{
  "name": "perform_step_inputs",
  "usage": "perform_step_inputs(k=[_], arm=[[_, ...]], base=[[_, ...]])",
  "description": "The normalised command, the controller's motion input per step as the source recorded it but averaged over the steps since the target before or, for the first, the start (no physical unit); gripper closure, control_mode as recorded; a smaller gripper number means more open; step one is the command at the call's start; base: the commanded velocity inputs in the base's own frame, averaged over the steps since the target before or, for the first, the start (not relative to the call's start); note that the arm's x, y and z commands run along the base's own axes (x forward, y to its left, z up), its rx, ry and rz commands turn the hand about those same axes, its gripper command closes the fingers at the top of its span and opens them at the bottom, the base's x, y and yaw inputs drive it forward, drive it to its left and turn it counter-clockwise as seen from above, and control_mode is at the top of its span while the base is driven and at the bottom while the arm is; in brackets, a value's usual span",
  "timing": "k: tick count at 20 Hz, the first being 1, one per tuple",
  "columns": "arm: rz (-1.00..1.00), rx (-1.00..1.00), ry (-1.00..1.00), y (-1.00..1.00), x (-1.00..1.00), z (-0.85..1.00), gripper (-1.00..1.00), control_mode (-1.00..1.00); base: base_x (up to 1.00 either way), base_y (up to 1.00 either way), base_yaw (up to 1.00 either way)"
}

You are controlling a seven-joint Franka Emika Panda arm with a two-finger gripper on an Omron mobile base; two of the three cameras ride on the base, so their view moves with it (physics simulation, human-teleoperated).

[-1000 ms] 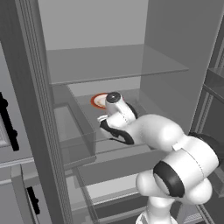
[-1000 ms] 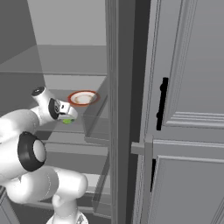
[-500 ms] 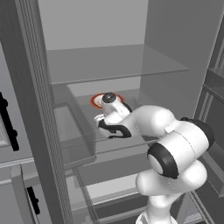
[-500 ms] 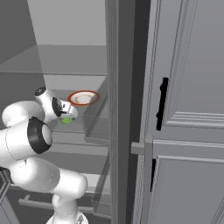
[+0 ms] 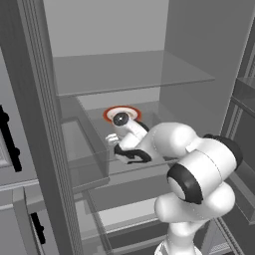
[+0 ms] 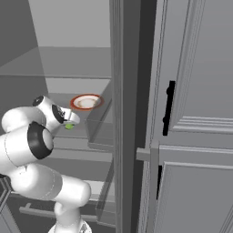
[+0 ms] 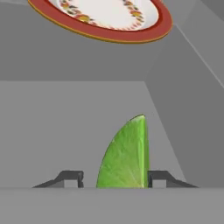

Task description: Grab a lemon wedge from the fridge and one ice cube from the ice bowl, and put them in the glass of lemonade.

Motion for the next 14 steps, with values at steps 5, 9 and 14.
perform_step_inputs(k=[5, 9, 14], arm=[[0.0, 0.0, 0.0, 0.0, -0.06, 0.0, 1.0, -1.0], [0.0, 0.0, -0.11, -0.01, -0.62, 0.16, 1.0, -1.0], [-0.08, 0.04, -0.27, 0.0, -1.0, 0.83, 1.0, -1.0]], base=[[0.0, 0.0, 0.0], [0.0, 0.0, 0.0], [0.0, 0.0, 0.0]])
